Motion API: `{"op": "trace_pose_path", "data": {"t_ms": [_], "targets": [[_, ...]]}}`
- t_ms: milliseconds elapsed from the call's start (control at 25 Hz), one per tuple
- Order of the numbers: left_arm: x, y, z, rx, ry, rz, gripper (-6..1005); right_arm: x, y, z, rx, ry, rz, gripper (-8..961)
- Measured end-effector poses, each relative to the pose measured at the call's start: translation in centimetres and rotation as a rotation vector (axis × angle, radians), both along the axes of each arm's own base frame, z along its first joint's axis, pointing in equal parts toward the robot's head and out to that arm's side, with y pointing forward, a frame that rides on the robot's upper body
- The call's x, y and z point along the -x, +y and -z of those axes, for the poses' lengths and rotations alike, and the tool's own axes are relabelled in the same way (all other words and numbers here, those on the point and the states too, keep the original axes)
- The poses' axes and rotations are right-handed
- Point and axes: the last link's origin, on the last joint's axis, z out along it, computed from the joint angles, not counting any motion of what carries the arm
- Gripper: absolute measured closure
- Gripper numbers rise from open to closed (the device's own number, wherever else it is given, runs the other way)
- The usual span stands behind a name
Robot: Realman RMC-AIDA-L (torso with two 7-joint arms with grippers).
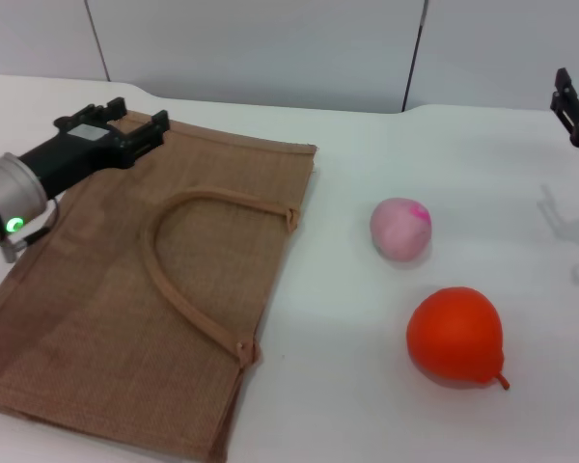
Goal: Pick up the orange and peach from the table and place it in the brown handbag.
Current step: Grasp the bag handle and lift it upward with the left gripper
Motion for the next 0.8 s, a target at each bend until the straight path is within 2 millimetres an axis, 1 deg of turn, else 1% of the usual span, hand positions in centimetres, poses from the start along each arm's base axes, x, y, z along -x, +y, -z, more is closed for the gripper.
{"op": "trace_pose_path", "data": {"t_ms": [200, 440, 520, 560, 800], "targets": [[0.5, -0.3, -2.0, 0.084, 0.018, -0.028, 278, 0.0, 0.0, 0.1, 0.008, -0.005, -0.002, 185], [0.8, -0.6, -3.4, 0.237, 0.097, -0.094, 289, 0.1, 0.1, 0.4, 0.023, -0.006, 0.009, 185], [0.7, -0.6, -3.5, 0.260, 0.114, -0.097, 293, 0.1, 0.2, 0.4, 0.024, -0.006, 0.008, 185], [0.5, -0.6, -3.4, 0.298, 0.145, -0.091, 295, 0.2, 0.2, 0.4, 0.024, -0.006, 0.007, 185], [0.2, -0.2, -2.7, 0.377, 0.222, -0.099, 306, 0.4, 0.3, 0.5, 0.024, -0.006, 0.002, 186]]}}
